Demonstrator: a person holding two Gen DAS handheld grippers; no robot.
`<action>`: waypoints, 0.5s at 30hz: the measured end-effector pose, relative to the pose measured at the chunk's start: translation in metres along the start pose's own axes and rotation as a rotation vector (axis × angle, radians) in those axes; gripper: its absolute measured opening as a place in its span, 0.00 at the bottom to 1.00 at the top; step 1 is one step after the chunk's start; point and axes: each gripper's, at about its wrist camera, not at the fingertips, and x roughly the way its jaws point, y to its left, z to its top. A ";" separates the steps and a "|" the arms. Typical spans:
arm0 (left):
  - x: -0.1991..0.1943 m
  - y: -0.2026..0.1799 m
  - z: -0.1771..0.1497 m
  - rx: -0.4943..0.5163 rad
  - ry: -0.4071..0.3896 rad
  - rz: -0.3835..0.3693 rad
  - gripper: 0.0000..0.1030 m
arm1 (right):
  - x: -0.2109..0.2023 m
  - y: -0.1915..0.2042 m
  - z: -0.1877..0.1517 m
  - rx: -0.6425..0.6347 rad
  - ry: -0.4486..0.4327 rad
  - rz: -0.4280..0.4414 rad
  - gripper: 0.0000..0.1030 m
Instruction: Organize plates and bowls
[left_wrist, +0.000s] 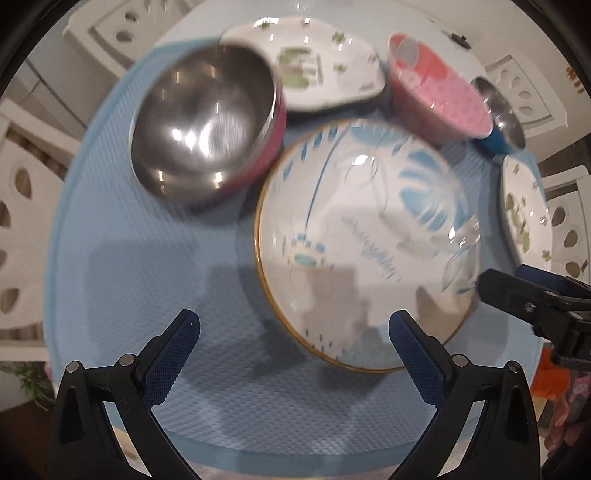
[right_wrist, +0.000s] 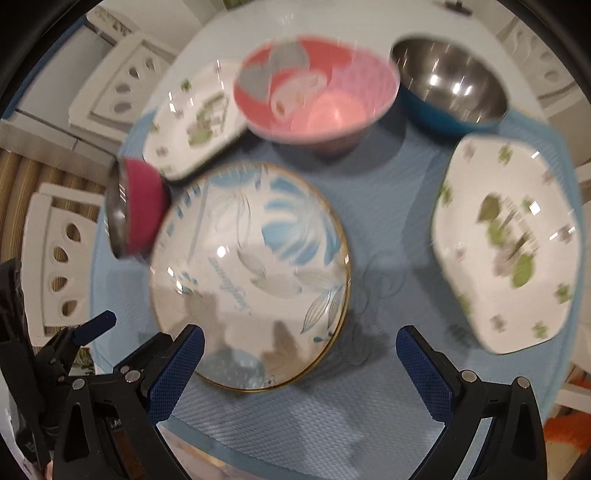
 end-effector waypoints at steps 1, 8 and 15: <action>0.007 0.001 -0.003 0.000 0.000 -0.004 0.99 | 0.009 0.000 -0.002 0.001 0.010 0.001 1.00; 0.046 0.012 0.005 -0.022 -0.004 -0.016 0.98 | 0.064 -0.007 0.013 -0.035 0.001 -0.072 1.00; 0.049 0.012 0.022 -0.050 -0.019 -0.008 1.00 | 0.067 -0.002 0.032 -0.094 -0.061 -0.127 1.00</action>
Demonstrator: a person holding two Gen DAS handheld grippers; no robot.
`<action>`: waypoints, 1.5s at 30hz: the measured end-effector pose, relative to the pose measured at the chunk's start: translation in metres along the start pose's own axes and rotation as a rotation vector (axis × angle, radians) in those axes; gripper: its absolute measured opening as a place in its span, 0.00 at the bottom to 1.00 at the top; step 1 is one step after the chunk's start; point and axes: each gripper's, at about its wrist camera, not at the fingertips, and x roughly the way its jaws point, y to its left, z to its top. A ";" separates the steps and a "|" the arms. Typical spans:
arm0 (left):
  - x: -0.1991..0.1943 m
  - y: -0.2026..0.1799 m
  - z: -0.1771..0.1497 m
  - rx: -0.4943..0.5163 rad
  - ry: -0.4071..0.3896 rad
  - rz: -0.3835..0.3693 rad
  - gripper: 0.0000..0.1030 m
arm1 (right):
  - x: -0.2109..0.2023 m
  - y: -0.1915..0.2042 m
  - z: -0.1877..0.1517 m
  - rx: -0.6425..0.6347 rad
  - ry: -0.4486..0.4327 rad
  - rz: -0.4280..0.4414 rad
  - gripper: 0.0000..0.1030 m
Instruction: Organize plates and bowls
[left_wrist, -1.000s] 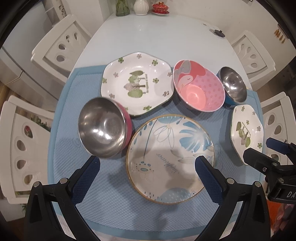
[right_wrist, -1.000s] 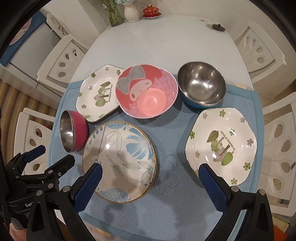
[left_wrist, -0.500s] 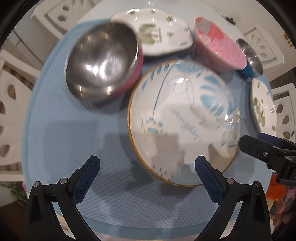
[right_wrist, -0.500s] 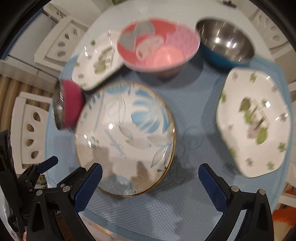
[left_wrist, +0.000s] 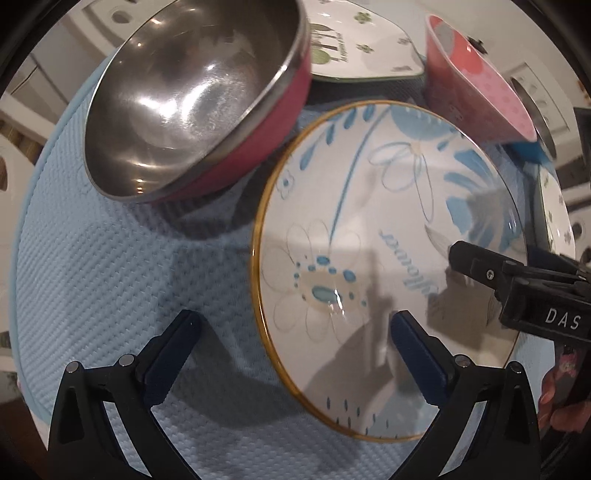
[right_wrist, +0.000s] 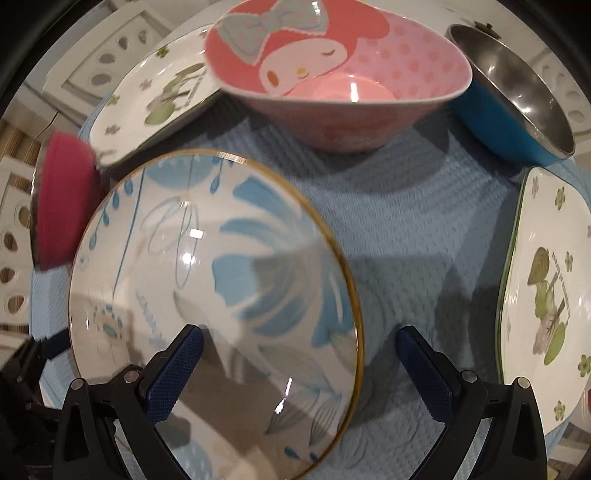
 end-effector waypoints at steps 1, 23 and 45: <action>0.000 0.001 0.002 -0.006 -0.001 0.000 1.00 | 0.000 0.000 0.003 0.010 -0.003 -0.001 1.00; -0.011 0.000 0.027 0.071 -0.079 -0.004 1.00 | 0.005 -0.002 0.062 -0.036 -0.018 0.003 0.98; -0.040 -0.001 0.013 0.319 -0.023 -0.069 0.65 | -0.019 0.000 0.009 -0.048 0.066 0.171 0.68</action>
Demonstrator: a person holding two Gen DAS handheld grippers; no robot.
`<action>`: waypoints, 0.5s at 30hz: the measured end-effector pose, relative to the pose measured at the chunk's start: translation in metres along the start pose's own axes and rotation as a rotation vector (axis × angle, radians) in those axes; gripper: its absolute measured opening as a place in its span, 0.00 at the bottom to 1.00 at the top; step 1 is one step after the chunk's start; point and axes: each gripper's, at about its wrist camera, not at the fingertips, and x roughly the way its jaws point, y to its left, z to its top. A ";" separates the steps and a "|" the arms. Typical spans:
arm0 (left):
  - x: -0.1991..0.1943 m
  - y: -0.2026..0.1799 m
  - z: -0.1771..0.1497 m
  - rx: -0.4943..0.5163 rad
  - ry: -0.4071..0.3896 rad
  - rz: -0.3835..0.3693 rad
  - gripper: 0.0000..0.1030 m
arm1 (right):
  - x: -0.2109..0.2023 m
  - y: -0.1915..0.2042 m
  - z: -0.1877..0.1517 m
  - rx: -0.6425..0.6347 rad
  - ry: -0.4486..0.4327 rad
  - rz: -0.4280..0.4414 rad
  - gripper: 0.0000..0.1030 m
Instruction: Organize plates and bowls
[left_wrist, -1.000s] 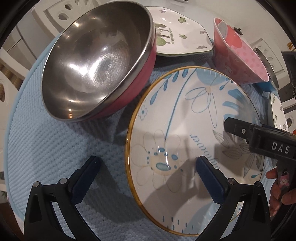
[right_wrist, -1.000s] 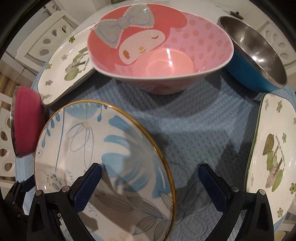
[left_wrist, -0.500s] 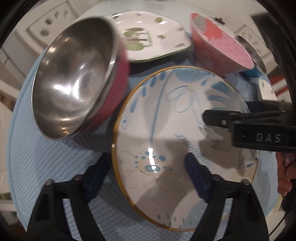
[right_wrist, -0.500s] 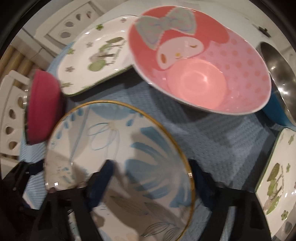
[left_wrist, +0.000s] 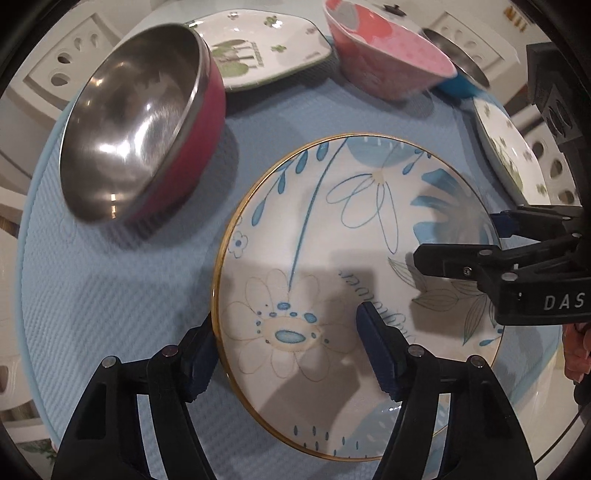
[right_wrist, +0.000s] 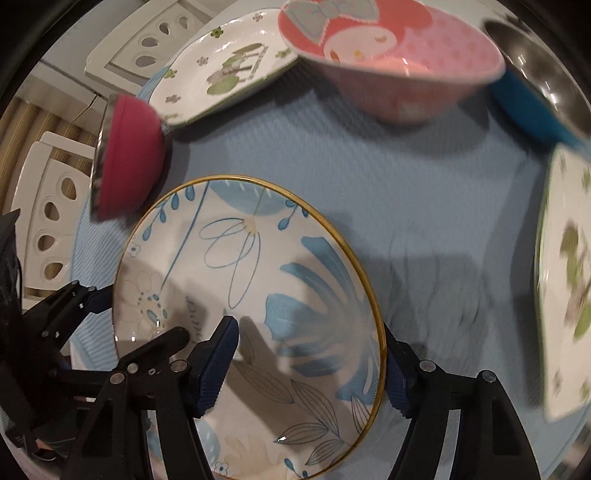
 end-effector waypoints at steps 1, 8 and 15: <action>-0.001 0.000 -0.003 0.008 0.005 -0.002 0.65 | 0.001 -0.001 -0.007 0.012 0.002 0.007 0.68; -0.010 0.004 -0.023 0.047 0.045 -0.017 0.65 | -0.001 -0.021 -0.034 0.060 0.023 0.030 0.68; -0.007 0.006 -0.040 0.109 0.066 -0.041 0.77 | 0.003 0.000 -0.085 0.012 -0.001 -0.001 0.71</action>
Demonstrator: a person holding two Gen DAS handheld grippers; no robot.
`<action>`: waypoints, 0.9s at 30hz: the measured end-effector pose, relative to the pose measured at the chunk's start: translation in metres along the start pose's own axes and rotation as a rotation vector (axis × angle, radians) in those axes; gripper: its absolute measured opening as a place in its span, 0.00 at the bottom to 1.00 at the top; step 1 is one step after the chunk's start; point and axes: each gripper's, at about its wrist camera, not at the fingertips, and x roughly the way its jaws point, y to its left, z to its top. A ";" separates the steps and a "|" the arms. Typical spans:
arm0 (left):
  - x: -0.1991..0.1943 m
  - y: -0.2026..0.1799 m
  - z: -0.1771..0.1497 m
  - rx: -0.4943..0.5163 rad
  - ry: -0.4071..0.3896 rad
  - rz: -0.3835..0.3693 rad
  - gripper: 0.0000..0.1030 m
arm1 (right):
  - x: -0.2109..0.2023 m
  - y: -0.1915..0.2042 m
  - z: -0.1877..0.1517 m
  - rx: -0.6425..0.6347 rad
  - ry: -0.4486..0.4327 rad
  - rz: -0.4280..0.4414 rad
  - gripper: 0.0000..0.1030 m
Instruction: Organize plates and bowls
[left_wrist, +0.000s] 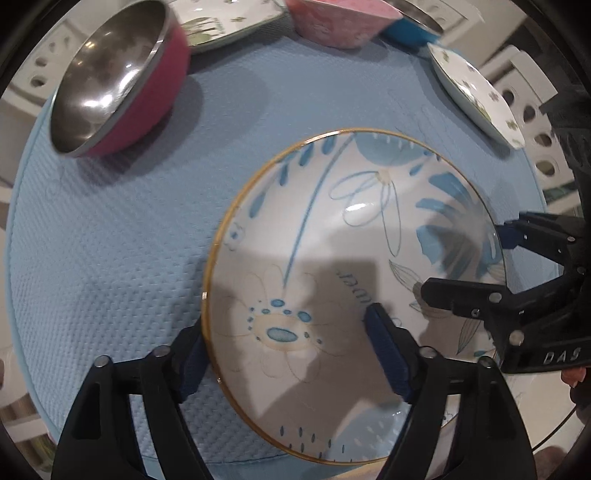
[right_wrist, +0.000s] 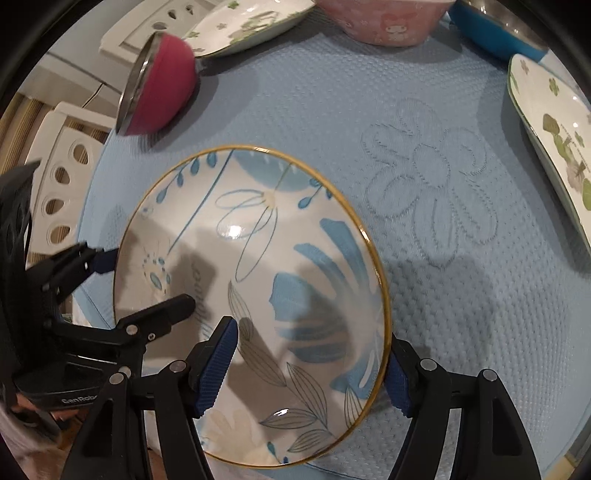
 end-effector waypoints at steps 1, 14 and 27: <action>0.000 0.001 0.000 -0.004 0.001 0.001 0.78 | 0.000 0.002 -0.002 -0.006 -0.008 -0.002 0.72; 0.017 -0.016 0.010 0.068 0.028 0.020 1.00 | 0.016 0.021 0.009 0.018 -0.002 0.061 1.00; 0.008 -0.040 -0.017 0.058 0.006 0.023 1.00 | 0.021 0.030 -0.011 0.001 -0.035 0.075 1.00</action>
